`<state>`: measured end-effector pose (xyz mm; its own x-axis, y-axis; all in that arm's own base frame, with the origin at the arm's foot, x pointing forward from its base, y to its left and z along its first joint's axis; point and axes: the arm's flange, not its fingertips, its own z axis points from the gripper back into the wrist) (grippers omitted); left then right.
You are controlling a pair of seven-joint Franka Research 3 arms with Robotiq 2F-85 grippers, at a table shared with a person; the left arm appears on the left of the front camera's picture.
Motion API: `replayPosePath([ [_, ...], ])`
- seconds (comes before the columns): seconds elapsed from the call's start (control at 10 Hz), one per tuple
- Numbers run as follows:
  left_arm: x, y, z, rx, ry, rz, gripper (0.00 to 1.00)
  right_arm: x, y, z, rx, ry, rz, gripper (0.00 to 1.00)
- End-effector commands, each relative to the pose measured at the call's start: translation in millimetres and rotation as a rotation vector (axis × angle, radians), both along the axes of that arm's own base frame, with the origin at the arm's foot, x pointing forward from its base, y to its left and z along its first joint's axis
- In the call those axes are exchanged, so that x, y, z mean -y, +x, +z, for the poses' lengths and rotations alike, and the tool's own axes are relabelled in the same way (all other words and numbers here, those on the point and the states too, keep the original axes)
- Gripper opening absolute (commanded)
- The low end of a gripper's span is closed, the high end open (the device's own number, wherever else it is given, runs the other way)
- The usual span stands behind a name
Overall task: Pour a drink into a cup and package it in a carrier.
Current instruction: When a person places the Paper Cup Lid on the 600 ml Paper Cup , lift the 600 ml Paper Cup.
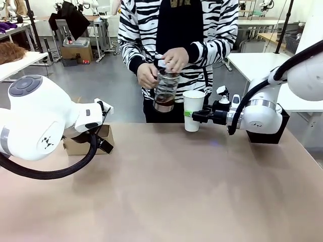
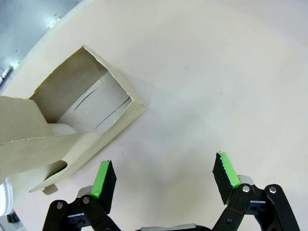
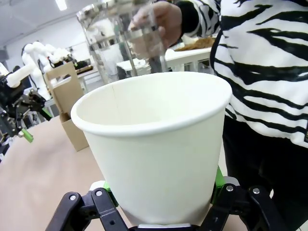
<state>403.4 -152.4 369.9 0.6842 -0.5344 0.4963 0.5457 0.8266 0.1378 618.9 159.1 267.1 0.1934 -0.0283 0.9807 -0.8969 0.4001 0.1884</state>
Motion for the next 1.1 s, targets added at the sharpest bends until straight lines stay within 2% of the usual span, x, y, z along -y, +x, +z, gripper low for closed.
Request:
replayPosePath([
  [0.0, -0.4, -0.1, 0.5, 0.000, -0.002, 0.000, 1.00, -2.9, 0.0, 2.7, -0.004, 0.001, -0.006, 0.80],
  [1.0, -0.4, -0.1, 0.5, 0.000, -0.002, 0.000, 1.00, -2.9, 0.0, 2.7, -0.004, 0.001, -0.006, 0.80],
])
